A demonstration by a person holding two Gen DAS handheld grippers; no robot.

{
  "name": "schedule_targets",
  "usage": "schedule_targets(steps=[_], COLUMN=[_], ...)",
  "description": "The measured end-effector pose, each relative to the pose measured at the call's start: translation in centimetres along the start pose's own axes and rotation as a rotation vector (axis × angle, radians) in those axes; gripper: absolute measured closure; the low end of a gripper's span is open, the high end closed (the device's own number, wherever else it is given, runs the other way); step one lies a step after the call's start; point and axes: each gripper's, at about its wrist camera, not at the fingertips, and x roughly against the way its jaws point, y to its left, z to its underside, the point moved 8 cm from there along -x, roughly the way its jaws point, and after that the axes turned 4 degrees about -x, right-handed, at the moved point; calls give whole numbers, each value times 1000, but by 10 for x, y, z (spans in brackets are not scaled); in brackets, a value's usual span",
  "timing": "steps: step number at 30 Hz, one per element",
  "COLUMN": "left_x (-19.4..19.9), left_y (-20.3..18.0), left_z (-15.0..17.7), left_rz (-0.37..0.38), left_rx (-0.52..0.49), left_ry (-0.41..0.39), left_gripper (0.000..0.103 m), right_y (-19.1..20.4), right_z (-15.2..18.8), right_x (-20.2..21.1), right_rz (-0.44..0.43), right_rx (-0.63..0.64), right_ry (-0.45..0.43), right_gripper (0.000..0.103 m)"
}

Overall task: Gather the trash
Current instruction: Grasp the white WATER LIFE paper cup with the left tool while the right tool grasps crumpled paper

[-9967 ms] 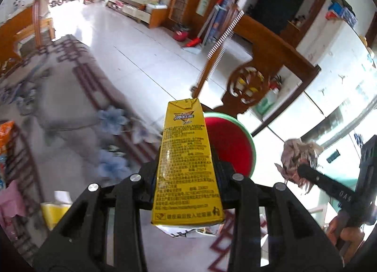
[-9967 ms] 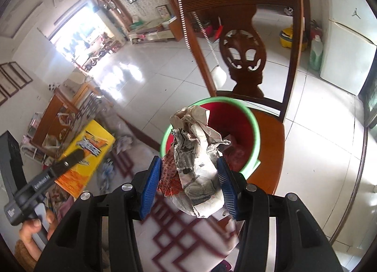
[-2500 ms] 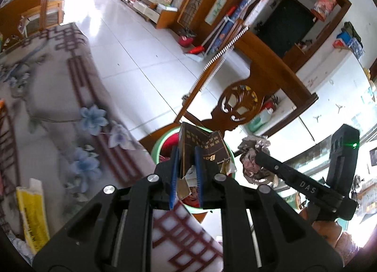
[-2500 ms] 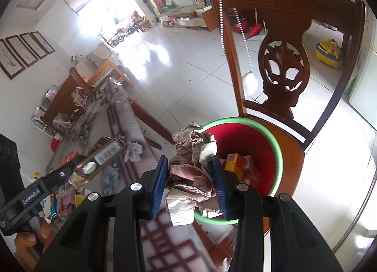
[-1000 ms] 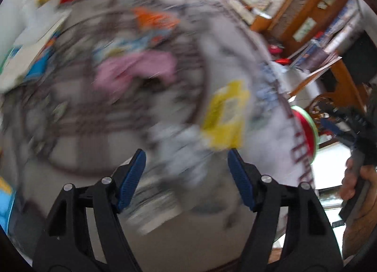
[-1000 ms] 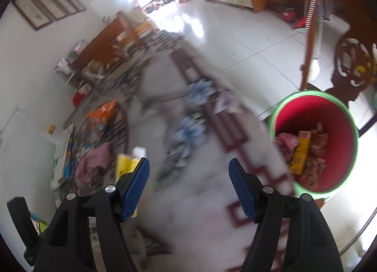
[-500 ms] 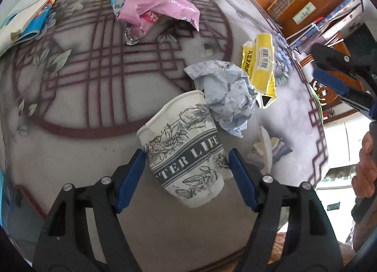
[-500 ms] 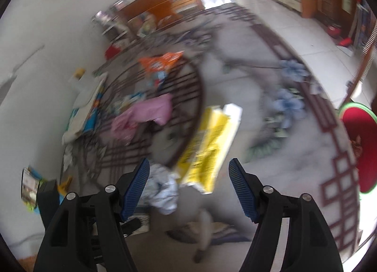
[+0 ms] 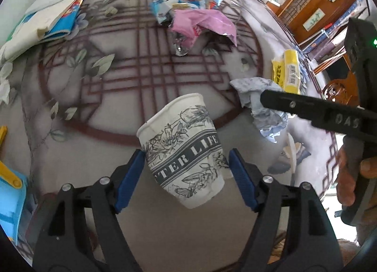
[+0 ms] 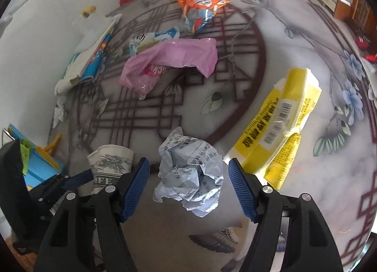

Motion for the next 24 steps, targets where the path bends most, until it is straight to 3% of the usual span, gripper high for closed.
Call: schedule_targets(steps=[1, 2, 4, 14, 18, 21, 24], left_x=[0, 0, 2, 6, -6, -10, -7], left_y=[0, 0, 1, 12, 14, 9, 0], left_z=[1, 2, 4, 14, 13, 14, 7], left_rz=[6, 13, 14, -15, -19, -6, 11], left_rx=[11, 22, 32, 97, 135, 136, 105], left_ry=[1, 3, 7, 18, 78, 98, 72], left_gripper=[32, 32, 30, 27, 27, 37, 38], right_y=[1, 0, -3, -25, -32, -38, -45], right_z=[2, 6, 9, 4, 5, 5, 6], right_x=[-4, -10, -9, 56, 69, 74, 83], right_rz=[9, 11, 17, -35, -34, -28, -29], right_rx=[10, 14, 1, -82, -114, -129, -151], right_ry=[14, 37, 30, -135, -175, -189, -214], right_gripper=[45, 56, 60, 60, 60, 59, 59])
